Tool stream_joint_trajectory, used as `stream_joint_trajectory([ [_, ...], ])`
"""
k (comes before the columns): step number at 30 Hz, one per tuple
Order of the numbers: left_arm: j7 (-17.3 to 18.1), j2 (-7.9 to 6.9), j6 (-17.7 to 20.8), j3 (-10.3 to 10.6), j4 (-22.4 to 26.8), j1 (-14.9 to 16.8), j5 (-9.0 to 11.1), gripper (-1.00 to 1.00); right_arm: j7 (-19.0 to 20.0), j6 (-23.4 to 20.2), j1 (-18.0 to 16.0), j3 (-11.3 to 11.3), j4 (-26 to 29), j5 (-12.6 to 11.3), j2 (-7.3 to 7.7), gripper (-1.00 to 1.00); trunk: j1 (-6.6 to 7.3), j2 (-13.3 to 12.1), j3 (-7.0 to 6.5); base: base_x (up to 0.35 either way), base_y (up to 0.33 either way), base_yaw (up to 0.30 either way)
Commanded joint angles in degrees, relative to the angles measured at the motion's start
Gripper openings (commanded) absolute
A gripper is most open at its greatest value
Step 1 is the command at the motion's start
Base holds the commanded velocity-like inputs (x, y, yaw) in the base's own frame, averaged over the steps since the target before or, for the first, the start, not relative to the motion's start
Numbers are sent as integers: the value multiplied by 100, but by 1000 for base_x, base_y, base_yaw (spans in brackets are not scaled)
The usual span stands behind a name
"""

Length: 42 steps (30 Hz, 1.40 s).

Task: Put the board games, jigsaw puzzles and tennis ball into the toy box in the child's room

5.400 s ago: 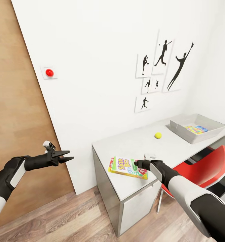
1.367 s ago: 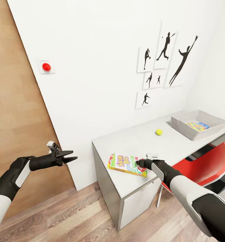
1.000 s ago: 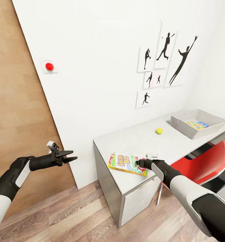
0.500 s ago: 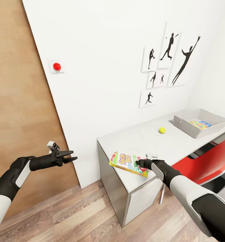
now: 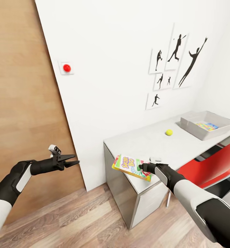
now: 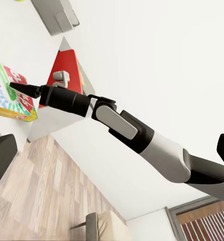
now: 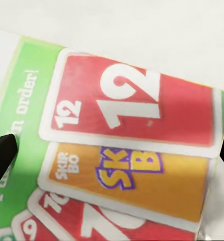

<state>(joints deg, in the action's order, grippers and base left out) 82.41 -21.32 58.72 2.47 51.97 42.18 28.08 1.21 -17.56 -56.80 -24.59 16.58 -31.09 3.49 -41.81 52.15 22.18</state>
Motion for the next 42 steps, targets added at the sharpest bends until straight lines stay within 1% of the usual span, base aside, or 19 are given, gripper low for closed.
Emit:
stream_joint_trajectory([
  [1, 20, -5, 60, 16, -3, 5, 14, 100, 20, -28, 3, -69, -5, -64, 2, 100, -1, 4, 9, -33, 79, 0],
  [11, 20, -4, 60, 6, -3, 5, 13, 100, 20, -28, 3, -58, -6, -64, 2, 100, -1, 4, 9, -7, 115, 0],
  [27, 20, -4, 60, 7, -3, 6, 14, 100, 20, 91, 3, -74, 20, -67, 11, 100, -1, 4, 5, 0, 7, 0],
  [42, 20, -4, 42, 16, -3, 1, 14, 100, 20, 103, 3, -72, 28, -73, 14, 100, -1, 4, -124, 0, 0, 0],
])
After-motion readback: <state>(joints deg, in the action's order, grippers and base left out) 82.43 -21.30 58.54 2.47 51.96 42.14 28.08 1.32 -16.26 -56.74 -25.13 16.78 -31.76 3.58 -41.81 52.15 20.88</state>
